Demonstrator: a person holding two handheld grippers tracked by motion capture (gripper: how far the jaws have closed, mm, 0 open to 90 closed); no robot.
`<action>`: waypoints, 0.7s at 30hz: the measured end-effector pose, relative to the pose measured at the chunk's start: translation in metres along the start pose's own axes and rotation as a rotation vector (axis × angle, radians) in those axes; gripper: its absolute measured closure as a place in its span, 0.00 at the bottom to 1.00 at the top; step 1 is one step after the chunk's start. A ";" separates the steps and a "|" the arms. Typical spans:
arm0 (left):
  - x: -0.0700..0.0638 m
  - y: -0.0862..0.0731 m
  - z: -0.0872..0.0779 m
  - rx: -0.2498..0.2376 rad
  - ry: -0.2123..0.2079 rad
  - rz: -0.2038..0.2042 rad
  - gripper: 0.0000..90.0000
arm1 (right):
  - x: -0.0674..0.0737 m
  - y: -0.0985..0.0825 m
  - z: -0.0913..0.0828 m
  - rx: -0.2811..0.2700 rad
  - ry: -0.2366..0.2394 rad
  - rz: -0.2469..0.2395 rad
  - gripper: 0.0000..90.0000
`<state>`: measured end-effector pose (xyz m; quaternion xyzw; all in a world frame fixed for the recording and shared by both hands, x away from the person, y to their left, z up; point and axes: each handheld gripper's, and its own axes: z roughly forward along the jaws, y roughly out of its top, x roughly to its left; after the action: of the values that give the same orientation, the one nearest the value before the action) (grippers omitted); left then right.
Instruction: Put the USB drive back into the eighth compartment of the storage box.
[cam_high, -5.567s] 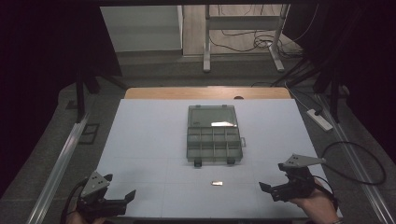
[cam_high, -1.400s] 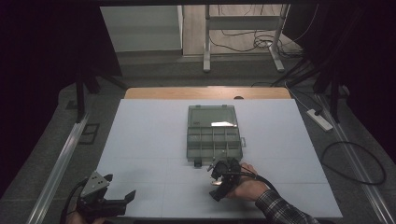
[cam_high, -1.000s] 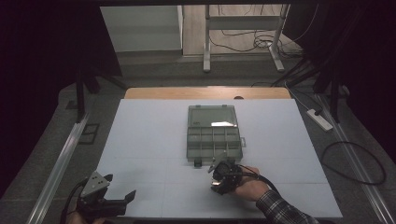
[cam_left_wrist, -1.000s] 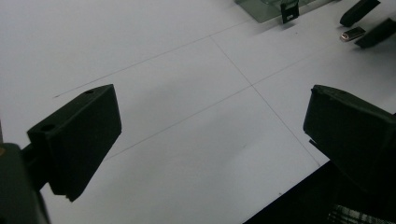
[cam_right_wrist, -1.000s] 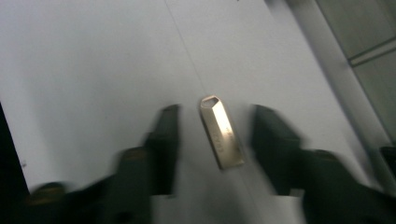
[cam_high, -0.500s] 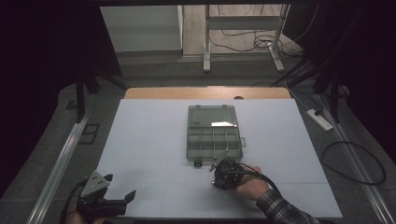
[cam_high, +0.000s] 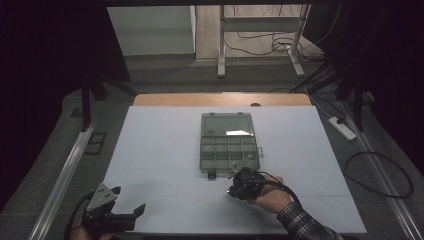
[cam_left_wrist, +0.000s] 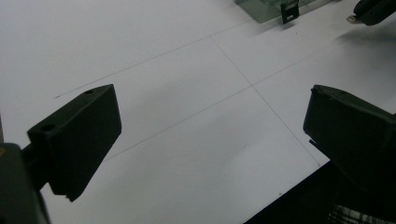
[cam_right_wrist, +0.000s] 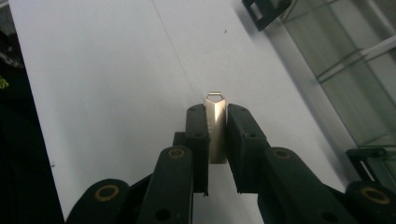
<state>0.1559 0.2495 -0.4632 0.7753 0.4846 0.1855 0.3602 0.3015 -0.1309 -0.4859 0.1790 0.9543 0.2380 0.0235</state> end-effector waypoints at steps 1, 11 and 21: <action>0.000 0.000 0.000 0.000 0.000 0.000 0.05 | -0.001 0.000 -0.001 -0.006 0.002 0.003 0.88; 0.000 0.000 0.000 0.001 0.001 0.000 0.05 | -0.004 0.001 -0.011 -0.042 -0.006 0.026 0.88; 0.000 0.000 0.000 0.002 0.002 0.001 0.05 | -0.012 0.000 -0.019 -0.072 -0.023 0.060 0.88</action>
<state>0.1559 0.2493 -0.4632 0.7757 0.4845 0.1862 0.3589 0.3102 -0.1433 -0.4690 0.2092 0.9390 0.2708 0.0338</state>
